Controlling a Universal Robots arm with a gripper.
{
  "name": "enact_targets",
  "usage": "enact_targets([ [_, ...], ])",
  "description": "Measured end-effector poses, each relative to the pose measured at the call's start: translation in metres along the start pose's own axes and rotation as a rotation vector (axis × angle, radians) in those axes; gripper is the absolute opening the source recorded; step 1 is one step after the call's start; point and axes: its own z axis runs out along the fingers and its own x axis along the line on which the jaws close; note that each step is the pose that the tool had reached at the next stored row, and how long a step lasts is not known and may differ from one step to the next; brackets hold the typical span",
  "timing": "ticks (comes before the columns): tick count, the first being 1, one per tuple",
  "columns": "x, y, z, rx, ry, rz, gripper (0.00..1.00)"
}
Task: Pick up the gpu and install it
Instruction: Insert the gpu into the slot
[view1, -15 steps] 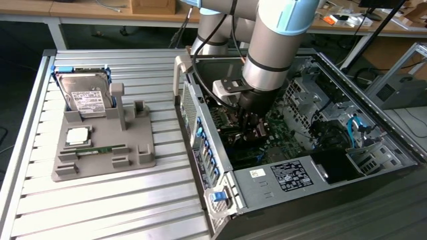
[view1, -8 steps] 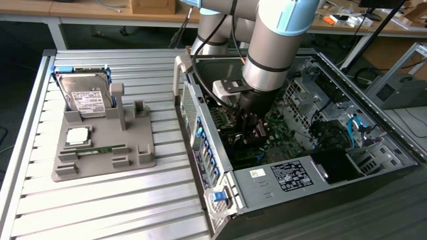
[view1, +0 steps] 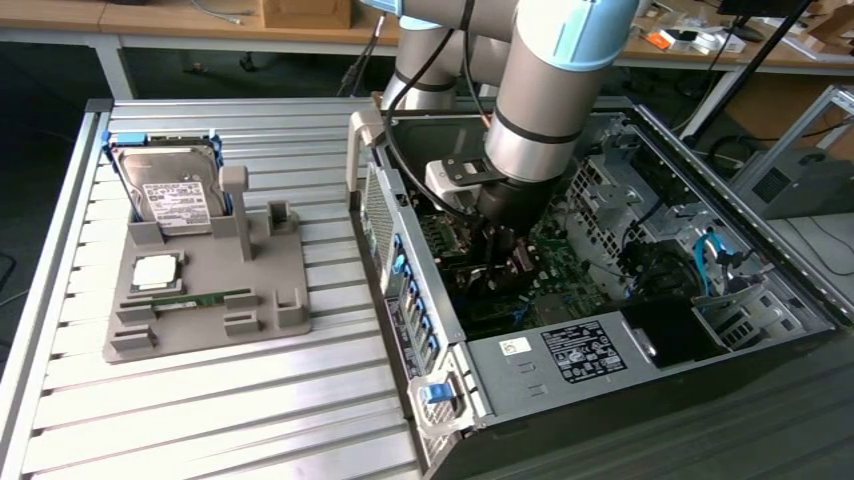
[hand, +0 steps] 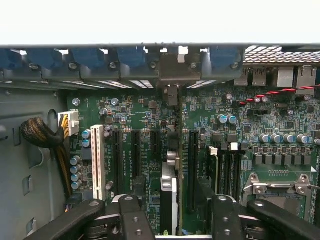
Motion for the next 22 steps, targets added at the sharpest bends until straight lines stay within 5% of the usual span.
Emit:
enact_targets([
  [6,0.0,-0.0007,-0.0136,0.0016,-0.0003,0.0,0.52],
  [22,0.002,-0.0036,-0.0825,0.0051,-0.0004,0.0,0.52],
])
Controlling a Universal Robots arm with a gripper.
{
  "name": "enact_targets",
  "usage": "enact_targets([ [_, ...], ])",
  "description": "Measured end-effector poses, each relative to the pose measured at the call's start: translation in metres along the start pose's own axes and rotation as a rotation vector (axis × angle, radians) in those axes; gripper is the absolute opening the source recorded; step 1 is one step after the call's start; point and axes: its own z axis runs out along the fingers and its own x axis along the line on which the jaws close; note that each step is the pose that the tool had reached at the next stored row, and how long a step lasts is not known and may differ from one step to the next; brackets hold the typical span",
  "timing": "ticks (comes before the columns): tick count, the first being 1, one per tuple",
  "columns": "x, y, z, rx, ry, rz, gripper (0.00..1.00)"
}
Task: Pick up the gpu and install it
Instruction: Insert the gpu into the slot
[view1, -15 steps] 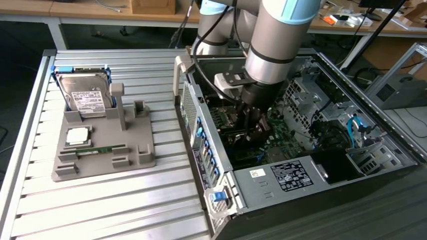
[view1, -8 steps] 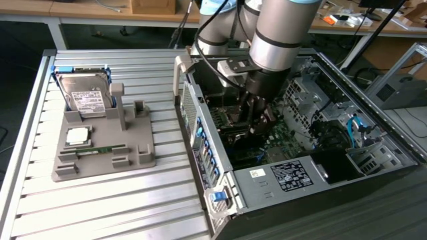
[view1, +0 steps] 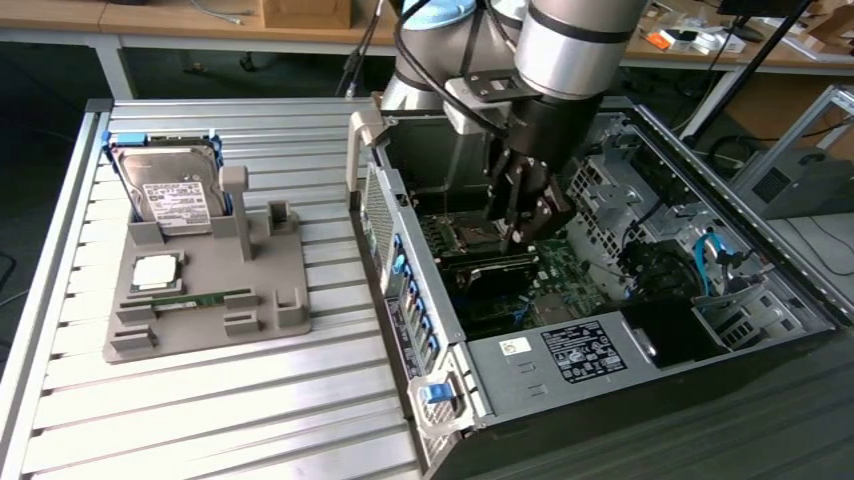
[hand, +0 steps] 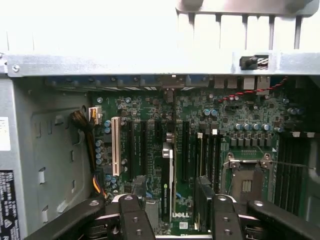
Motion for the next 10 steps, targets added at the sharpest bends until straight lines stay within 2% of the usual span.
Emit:
enact_targets([
  [4,0.0,-0.0006,-0.0115,0.0,0.0,0.0,0.51],
  [6,0.001,-0.0009,-0.0176,-0.0001,0.0001,0.0,0.38],
  [7,0.001,-0.0009,-0.0188,0.0,0.0,-0.001,0.32],
  [8,0.001,-0.0009,-0.019,0.0001,-0.0002,-0.001,0.32],
  [10,0.001,-0.0015,-0.019,-0.0002,-0.0004,-0.002,0.2],
])
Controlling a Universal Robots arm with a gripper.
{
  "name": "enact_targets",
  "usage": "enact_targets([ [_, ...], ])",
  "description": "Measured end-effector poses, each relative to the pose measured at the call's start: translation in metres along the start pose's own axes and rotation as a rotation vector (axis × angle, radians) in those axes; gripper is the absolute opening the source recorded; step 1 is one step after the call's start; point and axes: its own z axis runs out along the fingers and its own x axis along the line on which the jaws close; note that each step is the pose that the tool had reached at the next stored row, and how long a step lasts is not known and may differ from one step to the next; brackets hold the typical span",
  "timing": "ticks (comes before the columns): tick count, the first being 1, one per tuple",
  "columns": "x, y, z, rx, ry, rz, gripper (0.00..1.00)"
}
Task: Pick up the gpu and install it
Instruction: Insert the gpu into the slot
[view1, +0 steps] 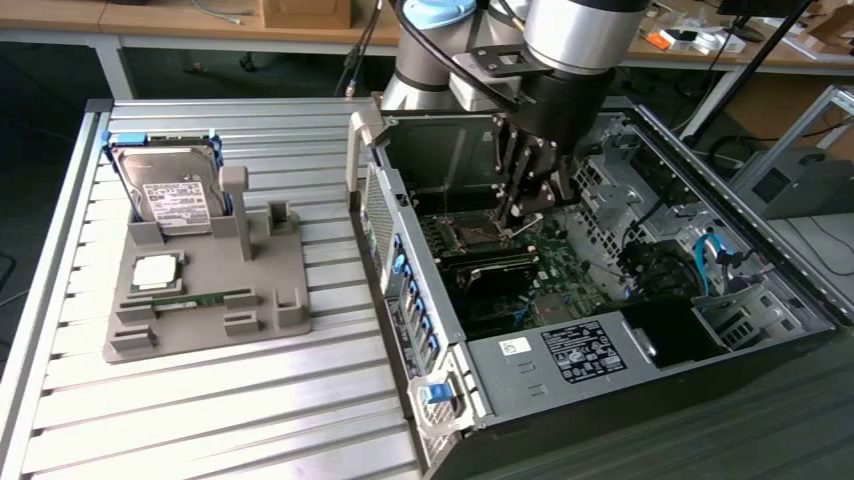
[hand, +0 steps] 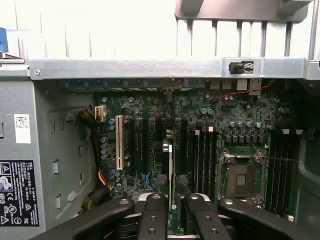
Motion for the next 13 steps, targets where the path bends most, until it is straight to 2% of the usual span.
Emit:
enact_targets([
  [1,0.0,-0.0013,-0.0001,-0.0016,0.0003,-0.001,0.2],
  [2,0.0,-0.0041,0.0001,-0.0055,0.0002,-0.004,0.14],
  [3,0.0,-0.0083,0.0006,-0.0116,0.0001,-0.005,0.11],
  [7,0.0,-0.0274,0.0034,-0.0356,-0.0003,-0.006,0.11],
  [9,0.0,-0.0424,0.0058,-0.0518,-0.0007,-0.008,0.11],
  [13,0.0,-0.0615,0.0089,-0.0688,-0.0005,-0.012,0.11],
])
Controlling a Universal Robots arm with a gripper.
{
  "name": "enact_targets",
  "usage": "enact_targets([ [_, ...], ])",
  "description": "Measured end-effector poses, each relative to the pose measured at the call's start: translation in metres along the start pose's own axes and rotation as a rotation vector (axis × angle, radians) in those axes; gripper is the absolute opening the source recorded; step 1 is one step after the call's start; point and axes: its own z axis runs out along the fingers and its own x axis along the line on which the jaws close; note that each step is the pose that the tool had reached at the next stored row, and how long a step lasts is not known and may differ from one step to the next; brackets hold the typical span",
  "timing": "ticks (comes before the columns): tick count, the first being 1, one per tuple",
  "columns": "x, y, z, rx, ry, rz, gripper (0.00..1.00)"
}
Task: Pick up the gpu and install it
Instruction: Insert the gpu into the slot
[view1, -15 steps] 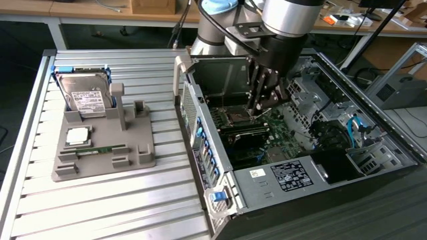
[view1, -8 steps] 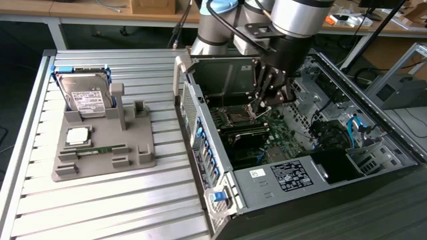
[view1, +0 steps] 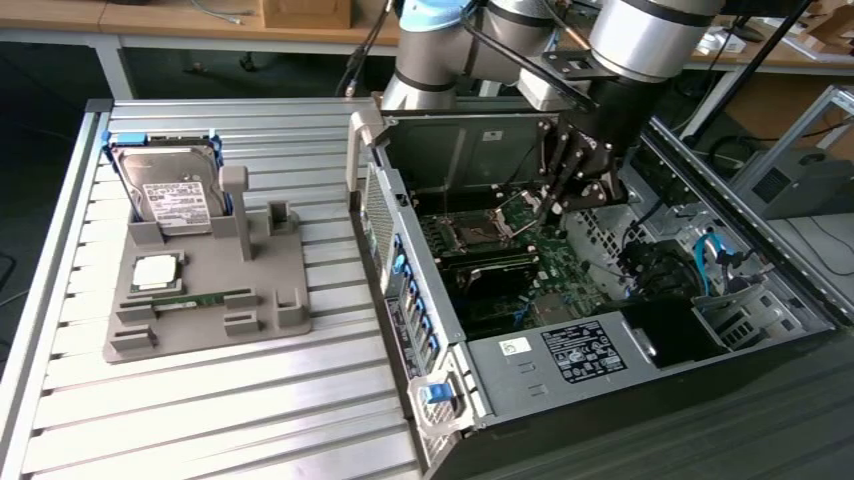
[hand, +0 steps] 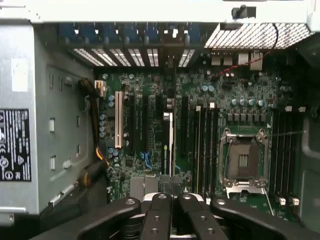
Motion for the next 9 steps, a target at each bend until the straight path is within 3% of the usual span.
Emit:
enact_targets([
  [6,0.0,-0.03,0.0044,-0.0189,-0.0003,-0.007,0.11],
  [9,0.0,-0.0384,0.0043,-0.0205,-0.0006,-0.016,0.11],
])
